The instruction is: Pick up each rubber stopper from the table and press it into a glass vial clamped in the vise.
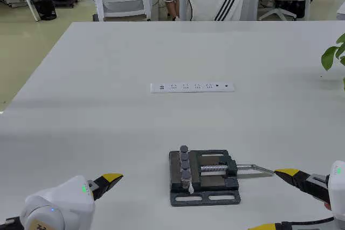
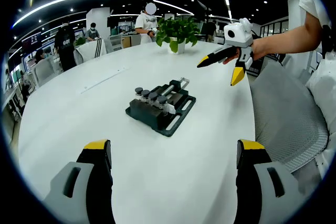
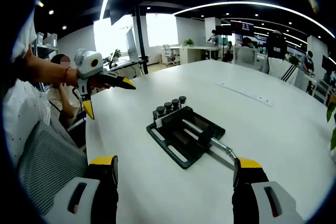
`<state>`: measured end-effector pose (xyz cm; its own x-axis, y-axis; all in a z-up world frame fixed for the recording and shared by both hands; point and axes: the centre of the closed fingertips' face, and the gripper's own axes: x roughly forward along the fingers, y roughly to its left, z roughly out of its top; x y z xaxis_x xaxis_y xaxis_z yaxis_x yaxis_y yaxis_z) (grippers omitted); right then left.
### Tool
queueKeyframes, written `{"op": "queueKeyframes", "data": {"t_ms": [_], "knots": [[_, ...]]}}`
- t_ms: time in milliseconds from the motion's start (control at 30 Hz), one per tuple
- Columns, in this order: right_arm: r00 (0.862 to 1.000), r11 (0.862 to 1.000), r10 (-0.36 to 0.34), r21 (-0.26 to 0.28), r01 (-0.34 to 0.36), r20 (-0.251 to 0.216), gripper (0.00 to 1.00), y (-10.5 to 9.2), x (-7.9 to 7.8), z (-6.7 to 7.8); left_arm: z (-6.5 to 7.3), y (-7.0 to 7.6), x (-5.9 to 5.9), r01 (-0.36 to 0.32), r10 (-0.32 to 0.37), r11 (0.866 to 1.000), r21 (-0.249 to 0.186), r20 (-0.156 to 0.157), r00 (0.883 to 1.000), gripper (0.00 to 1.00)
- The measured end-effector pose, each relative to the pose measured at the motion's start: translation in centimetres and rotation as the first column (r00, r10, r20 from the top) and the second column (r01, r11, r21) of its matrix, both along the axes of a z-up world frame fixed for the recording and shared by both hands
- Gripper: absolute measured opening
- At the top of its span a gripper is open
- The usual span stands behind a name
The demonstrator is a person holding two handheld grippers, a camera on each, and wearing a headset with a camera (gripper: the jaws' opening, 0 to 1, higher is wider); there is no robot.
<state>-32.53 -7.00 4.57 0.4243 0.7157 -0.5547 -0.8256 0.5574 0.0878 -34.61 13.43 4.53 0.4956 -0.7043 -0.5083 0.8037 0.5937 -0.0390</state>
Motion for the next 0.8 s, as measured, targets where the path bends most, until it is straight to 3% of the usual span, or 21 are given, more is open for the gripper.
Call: {"op": "queueKeyframes", "data": {"t_ms": [400, 800], "knots": [[1.0, 1.0, 0.003, 0.0, -0.003, 0.006, 0.89, 0.06, 0.03, 0.15, 0.25, -0.73, -0.07, 0.008, -0.008, 1.0, -0.007, -0.004, 1.0, 0.99], [1.0, 1.0, 0.007, -0.002, -0.007, 0.007, 0.89, 0.18, 0.02, 0.36, -0.2, -0.34, 0.29, 0.013, -0.013, 1.0, -0.014, -0.005, 1.0, 0.99]]}}
